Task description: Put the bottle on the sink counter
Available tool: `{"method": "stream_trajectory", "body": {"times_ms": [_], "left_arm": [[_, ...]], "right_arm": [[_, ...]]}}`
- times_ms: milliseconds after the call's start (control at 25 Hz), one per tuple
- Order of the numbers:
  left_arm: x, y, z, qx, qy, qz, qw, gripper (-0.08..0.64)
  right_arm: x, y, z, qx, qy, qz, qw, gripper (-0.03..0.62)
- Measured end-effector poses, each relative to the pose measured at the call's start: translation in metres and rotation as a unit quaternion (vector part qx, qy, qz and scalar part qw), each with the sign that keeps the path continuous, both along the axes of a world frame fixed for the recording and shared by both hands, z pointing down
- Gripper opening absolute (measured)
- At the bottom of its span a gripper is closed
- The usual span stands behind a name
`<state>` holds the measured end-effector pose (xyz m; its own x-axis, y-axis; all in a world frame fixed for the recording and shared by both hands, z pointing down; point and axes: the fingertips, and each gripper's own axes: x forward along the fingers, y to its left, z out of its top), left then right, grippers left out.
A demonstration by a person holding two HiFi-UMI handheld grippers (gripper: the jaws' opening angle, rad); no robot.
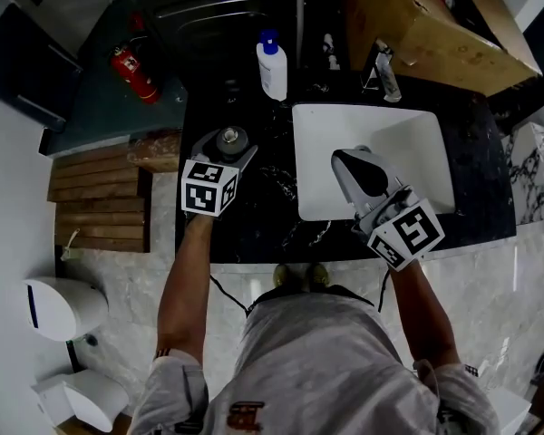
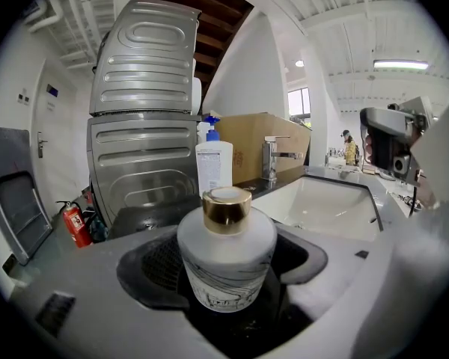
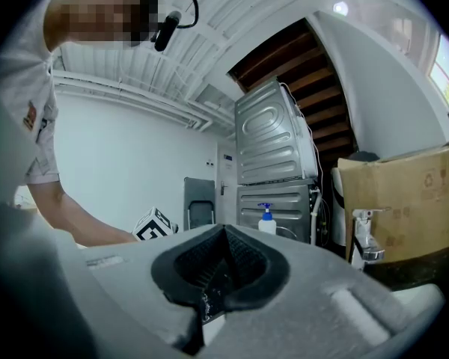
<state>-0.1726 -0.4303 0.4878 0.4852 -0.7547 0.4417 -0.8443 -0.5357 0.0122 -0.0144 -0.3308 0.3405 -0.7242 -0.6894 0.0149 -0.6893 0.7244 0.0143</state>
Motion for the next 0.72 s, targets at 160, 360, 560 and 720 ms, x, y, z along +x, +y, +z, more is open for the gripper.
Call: {"method": "stream_trajectory", "body": {"times_ms": [160, 360, 560, 720], "left_arm": [[-0.002, -0.001, 0.004, -0.007, 0.005, -0.002, 1.0000, 0.325], [-0.002, -0.001, 0.004, -0.006, 0.012, 0.000, 0.9999, 0.327], [-0.003, 0.000, 0.003, 0.001, 0.019, 0.006, 0.9998, 0.372], [-0.012, 0.005, -0.004, 0.015, 0.019, -0.004, 0.9997, 0.439]], "right_arm": [[0.003, 0.000, 0.003, -0.004, 0.002, 0.003, 1.000, 0.000], [0.006, 0.002, 0.004, -0.005, 0.002, 0.005, 1.000, 0.000], [0.006, 0.003, 0.005, -0.006, 0.002, 0.002, 1.000, 0.000], [0.007, 0.002, 0.006, -0.006, 0.001, 0.000, 1.000, 0.000]]}}
